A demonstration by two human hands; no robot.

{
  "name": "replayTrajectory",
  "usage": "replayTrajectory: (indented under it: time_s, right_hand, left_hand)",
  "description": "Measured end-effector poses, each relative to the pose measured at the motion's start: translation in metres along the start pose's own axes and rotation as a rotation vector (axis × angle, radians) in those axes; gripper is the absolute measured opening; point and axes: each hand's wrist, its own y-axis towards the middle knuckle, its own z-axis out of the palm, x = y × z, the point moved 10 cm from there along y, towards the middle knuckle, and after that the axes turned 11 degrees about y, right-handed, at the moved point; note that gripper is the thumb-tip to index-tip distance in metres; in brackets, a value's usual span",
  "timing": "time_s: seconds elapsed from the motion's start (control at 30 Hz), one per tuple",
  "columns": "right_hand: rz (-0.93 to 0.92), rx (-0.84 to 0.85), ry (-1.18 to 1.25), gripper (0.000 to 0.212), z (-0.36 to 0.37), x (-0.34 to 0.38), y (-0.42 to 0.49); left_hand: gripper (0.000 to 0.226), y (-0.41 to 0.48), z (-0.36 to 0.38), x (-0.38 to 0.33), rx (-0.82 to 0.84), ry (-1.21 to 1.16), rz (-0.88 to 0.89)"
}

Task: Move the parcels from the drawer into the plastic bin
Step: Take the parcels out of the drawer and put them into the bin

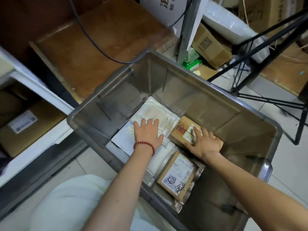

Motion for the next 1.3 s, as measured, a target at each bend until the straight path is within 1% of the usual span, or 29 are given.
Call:
replayTrajectory:
  time_s: [0.07,0.13,0.23,0.33,0.43,0.53,0.73,0.93,1.03,1.17,1.3]
  right_hand:
    - [-0.081,-0.068,0.046,0.076,-0.023,0.022,-0.007]
    - [-0.156,-0.133,0.098,0.073,-0.05,0.05,-0.015]
    - [-0.296,-0.225,0.114,0.073,-0.091,0.097,-0.034]
    - [-0.451,-0.315,0.141,0.072,-0.127,0.145,-0.064]
    - [-0.571,-0.36,0.166,0.072,-0.146,0.19,-0.1]
    - [-0.672,-0.375,0.139,0.073,-0.151,0.235,-0.135]
    - [-0.854,-0.353,0.088,0.075,-0.141,0.325,-0.198]
    - [-1.002,-0.277,0.03,0.072,-0.101,0.403,-0.25]
    - [-1.026,-0.234,0.012,0.073,-0.077,0.434,-0.263]
    - [-1.01,-0.16,0.026,0.074,-0.041,0.461,-0.265]
    - [-1.025,-0.143,0.032,0.07,-0.016,0.473,-0.253]
  left_hand:
    - [0.063,-0.009,-0.017,0.012,-0.02,0.018,-0.047]
    - [0.064,-0.018,-0.041,0.033,-0.058,0.027,-0.131]
    - [0.066,-0.034,-0.08,0.068,-0.132,0.056,-0.216]
    - [0.065,-0.06,-0.113,0.111,-0.217,0.016,-0.303]
    - [0.062,-0.097,-0.128,0.158,-0.259,-0.026,-0.419]
    - [0.06,-0.139,-0.122,0.203,-0.241,-0.06,-0.525]
    - [0.06,-0.23,-0.089,0.277,-0.217,-0.119,-0.705]
    - [0.059,-0.32,-0.043,0.343,-0.176,-0.159,-0.858]
    - [0.058,-0.356,-0.02,0.367,-0.146,-0.164,-0.92]
    - [0.061,-0.382,0.008,0.387,-0.103,-0.185,-0.977]
    - [0.065,-0.377,0.035,0.398,-0.027,-0.208,-0.939]
